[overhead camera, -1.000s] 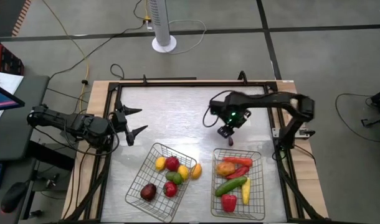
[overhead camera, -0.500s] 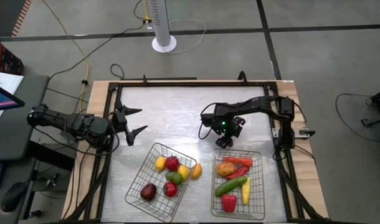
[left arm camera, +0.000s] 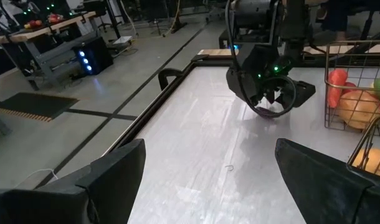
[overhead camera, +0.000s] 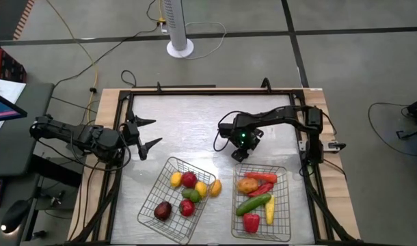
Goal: Sort produce into baskets
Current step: Put the purple eggplant into the right wire basket, then put the yellow lemon into the left wire basket
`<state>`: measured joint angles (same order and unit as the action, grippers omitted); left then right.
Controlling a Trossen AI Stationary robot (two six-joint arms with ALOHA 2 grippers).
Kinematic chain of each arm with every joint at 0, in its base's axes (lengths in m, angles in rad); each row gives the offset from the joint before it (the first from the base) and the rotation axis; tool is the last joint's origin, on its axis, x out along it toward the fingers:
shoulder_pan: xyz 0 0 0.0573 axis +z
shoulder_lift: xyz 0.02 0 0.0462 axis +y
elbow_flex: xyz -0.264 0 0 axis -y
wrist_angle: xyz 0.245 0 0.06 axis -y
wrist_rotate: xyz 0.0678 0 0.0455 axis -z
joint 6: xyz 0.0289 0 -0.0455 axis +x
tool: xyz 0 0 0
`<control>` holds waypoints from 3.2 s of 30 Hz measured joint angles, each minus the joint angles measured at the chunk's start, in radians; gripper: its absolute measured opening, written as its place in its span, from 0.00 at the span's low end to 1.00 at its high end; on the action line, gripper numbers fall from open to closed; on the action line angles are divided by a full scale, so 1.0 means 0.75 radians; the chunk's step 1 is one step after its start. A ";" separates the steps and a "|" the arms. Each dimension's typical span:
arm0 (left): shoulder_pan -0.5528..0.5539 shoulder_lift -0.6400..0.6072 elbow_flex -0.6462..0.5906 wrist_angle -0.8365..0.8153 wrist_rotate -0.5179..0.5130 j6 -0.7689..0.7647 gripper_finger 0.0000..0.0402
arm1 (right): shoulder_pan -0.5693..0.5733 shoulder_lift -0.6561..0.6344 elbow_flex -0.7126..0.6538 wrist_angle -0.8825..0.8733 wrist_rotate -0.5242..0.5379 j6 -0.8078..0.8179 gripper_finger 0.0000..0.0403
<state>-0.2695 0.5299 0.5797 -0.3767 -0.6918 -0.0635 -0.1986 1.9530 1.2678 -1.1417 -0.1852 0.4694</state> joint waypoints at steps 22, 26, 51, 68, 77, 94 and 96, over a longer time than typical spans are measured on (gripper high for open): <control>0.000 0.000 0.000 0.001 0.000 -0.001 0.86 | 0.029 -0.111 0.049 0.066 0.077 -0.033 0.58; 0.000 0.000 0.000 0.001 0.000 -0.006 0.86 | 0.039 -0.093 0.050 0.166 0.107 -0.032 0.58; 0.000 0.000 0.000 0.001 0.001 -0.003 0.86 | -0.001 0.018 0.114 -0.026 0.251 -0.125 0.17; 0.000 0.000 0.000 -0.067 0.001 -0.074 0.86 | 0.340 -0.518 0.179 -0.021 0.317 0.048 0.18; 0.000 0.000 0.000 -0.059 0.001 -0.082 0.86 | 0.674 -0.587 0.178 -0.022 0.437 0.270 0.27; 0.000 0.000 0.000 -0.048 0.000 -0.072 0.86 | 0.765 -0.469 0.009 0.108 0.310 0.382 0.59; 0.000 0.000 0.000 -0.048 0.001 -0.072 0.86 | 0.776 -0.455 -0.010 0.084 0.305 0.386 0.57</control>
<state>-0.2694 0.5301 0.5797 -0.4129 -0.6914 -0.1177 0.3836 1.6118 1.2602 -1.0787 0.0433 0.7587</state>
